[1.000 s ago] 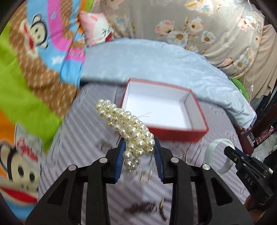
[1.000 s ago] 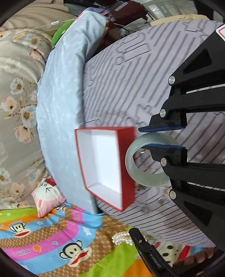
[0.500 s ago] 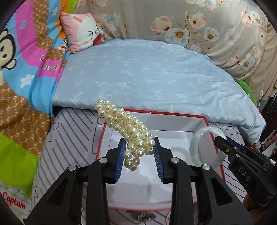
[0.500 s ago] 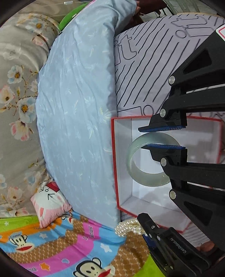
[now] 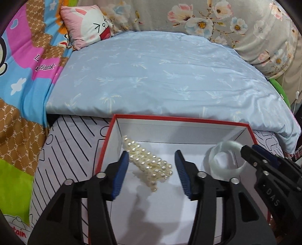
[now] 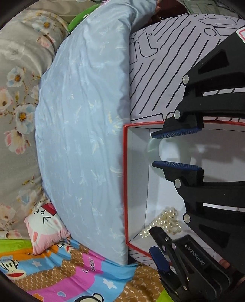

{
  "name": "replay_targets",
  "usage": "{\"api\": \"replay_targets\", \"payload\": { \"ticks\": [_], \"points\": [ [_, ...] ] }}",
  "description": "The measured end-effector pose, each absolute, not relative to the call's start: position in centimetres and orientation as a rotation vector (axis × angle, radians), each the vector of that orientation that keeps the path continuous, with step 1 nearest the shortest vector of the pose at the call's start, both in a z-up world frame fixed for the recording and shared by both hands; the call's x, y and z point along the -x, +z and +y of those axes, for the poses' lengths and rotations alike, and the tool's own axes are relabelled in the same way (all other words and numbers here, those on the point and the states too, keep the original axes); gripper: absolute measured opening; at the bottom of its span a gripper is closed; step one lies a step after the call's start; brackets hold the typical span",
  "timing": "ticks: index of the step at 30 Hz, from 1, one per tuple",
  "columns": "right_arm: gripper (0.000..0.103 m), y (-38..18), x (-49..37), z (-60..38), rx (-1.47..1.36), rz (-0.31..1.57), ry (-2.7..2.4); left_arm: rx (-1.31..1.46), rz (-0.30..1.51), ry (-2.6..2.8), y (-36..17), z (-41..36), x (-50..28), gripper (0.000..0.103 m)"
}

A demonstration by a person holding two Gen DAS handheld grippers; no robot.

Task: Organize jewelry
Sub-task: 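Open the right tool releasing the bangle while the left tool releases the pearls, then grasp the black bead bracelet with the right tool while the left tool reaches the red beads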

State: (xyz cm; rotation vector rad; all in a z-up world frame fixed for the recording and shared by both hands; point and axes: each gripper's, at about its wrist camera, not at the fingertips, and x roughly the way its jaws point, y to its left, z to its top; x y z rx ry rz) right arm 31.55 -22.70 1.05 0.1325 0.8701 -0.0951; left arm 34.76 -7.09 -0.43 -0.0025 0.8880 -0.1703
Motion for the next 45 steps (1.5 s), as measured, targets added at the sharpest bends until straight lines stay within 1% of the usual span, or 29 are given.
{"api": "replay_targets", "payload": {
  "ticks": [1,8,13,17,21,30,40,42,45],
  "points": [
    [0.028,1.6,-31.1,-22.8,-0.134,0.859,-0.099,0.004,0.882,-0.166,-0.2,-7.0,-34.6,0.054],
    [0.037,4.2,-26.5,-23.8,-0.139,0.804,-0.112,0.016,0.852,-0.157,1.9,-6.1,-31.7,0.054],
    [0.038,4.8,-21.4,-24.9,-0.150,0.802,-0.117,0.030,0.831,-0.160,3.5,-4.8,-27.8,0.057],
    [0.038,4.1,-17.4,-24.9,-0.156,0.833,-0.116,0.042,0.828,-0.146,3.8,-3.4,-24.3,0.060],
    [0.038,2.7,-13.4,-24.1,-0.141,0.872,-0.103,0.044,0.860,-0.136,2.9,-2.0,-20.8,0.060],
    [0.038,-0.1,-7.7,-22.1,-0.154,0.958,-0.054,0.045,0.965,-0.086,-0.8,1.5,-13.7,0.060],
    [0.038,-2.2,-4.5,-17.6,-0.119,1.022,0.041,0.046,1.036,-0.078,-3.0,1.7,-9.9,0.060],
    [0.035,-2.5,-4.4,-16.8,-0.102,1.027,0.053,0.049,1.045,-0.079,-3.2,1.7,-9.6,0.060],
    [0.034,-3.0,-4.3,-15.8,-0.066,1.033,0.064,0.049,1.044,-0.080,-3.2,1.6,-9.4,0.060]
  ]
}}
